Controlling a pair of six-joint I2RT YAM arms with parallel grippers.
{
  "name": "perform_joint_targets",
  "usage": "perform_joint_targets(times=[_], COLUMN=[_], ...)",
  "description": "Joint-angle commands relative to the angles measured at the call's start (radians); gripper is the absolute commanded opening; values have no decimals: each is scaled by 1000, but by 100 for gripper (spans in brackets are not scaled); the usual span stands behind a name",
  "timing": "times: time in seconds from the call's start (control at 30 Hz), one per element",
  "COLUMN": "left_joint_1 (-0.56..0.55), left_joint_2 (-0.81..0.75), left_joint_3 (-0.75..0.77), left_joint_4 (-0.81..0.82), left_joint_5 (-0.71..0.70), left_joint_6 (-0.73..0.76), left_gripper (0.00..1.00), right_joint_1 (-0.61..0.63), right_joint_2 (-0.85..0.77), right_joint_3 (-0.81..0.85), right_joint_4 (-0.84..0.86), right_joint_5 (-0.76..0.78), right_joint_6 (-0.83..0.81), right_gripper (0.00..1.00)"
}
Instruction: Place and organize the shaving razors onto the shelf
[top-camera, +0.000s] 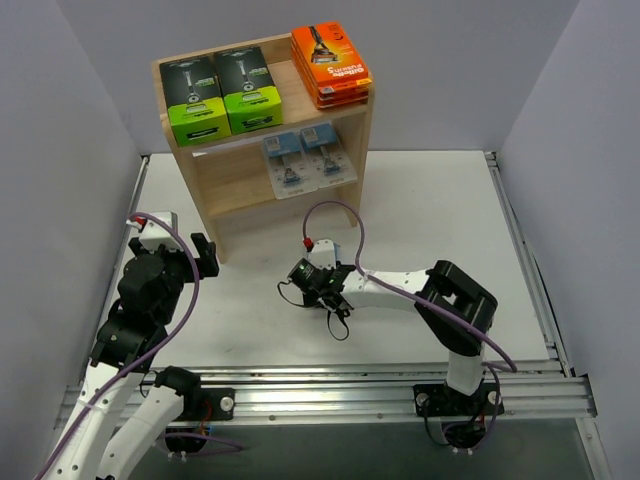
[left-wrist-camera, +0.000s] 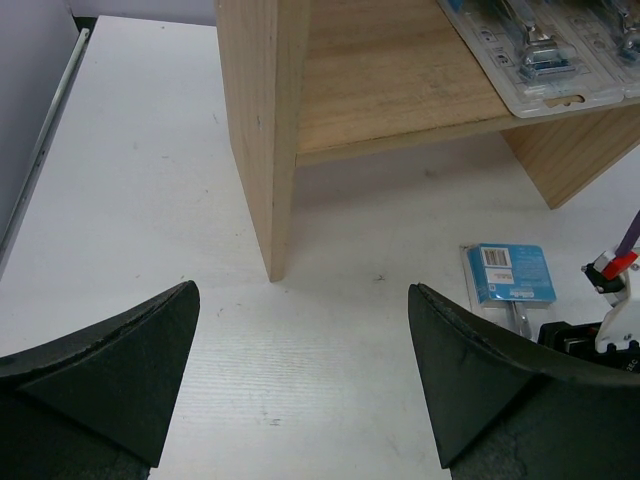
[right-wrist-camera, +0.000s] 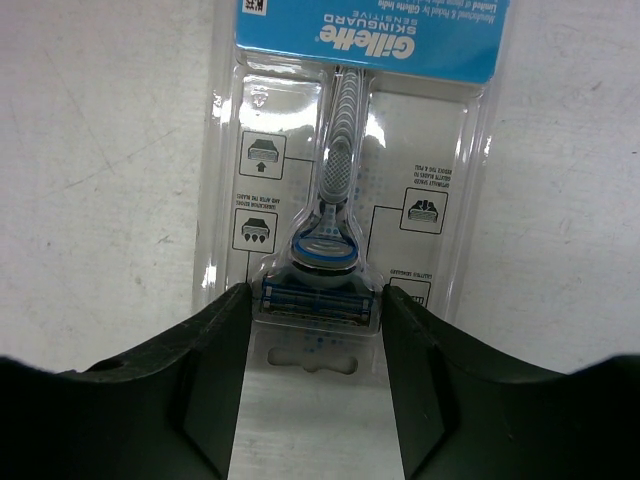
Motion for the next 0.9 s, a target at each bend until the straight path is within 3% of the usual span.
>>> perform_joint_targets(times=[0.0, 0.4, 0.87], left_joint_1=[-6, -6, -6], left_joint_2=[-12, -15, -18], left_joint_3=[-2, -3, -3], left_joint_4=[43, 46, 43], left_joint_5=[-5, -12, -38], left_joint_6=[14, 13, 11], left_gripper=[94, 94, 94], right_joint_1=[36, 89, 174], right_joint_2=[-56, -248, -323], right_joint_3=[-12, -38, 48], right_joint_4=[-53, -95, -169], right_joint_5=[-34, -134, -243], right_joint_6=[-51, -92, -182], right_gripper=[0, 0, 0])
